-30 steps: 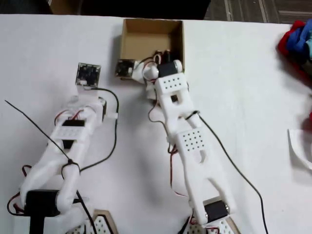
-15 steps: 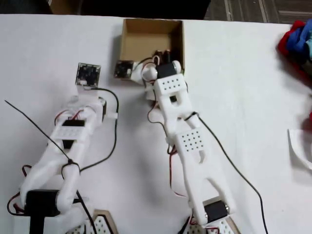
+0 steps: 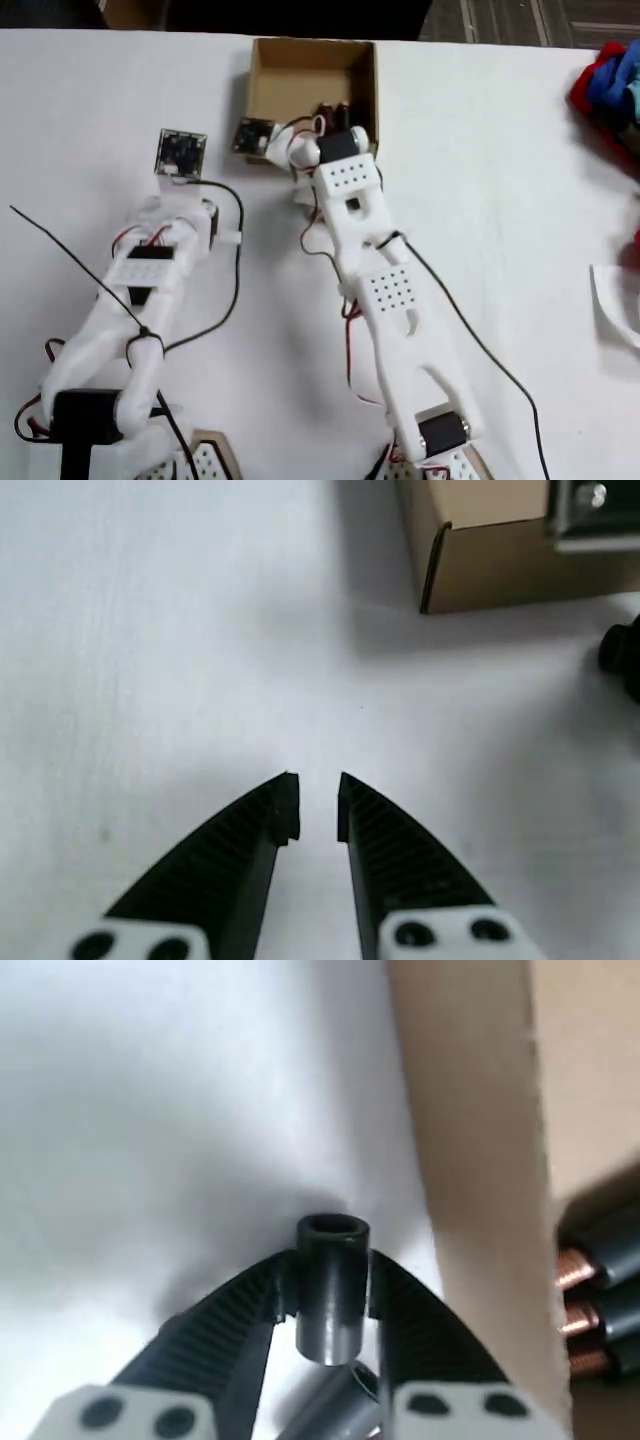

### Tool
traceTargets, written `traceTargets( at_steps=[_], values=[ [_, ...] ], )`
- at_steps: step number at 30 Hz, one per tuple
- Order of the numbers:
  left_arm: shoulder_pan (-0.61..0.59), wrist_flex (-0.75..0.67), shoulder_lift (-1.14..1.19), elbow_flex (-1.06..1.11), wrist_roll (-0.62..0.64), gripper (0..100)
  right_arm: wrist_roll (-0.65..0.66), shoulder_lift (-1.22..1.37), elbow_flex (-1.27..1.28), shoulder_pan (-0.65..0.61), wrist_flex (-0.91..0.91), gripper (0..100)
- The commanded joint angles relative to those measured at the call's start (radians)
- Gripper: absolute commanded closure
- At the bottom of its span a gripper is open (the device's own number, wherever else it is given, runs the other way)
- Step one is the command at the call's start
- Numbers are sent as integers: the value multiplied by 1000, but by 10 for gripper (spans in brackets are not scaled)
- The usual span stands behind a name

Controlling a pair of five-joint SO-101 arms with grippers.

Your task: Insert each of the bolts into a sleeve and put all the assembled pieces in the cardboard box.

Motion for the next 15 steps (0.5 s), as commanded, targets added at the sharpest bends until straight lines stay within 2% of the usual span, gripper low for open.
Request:
traceTargets(
  at_steps=[1, 5, 9, 15],
  values=[
    [2, -14, -6, -4, 5, 912, -14, 10, -8, -18, -42, 836],
    [2, -14, -6, -4, 5, 912, -9, 12, -8, -16, -42, 846],
    [2, -14, -6, -4, 5, 912, -8, 12, -8, -18, -28, 986],
    [2, -14, -6, -4, 5, 912, -17, -13, -18, -31, 125, 978]
  ],
)
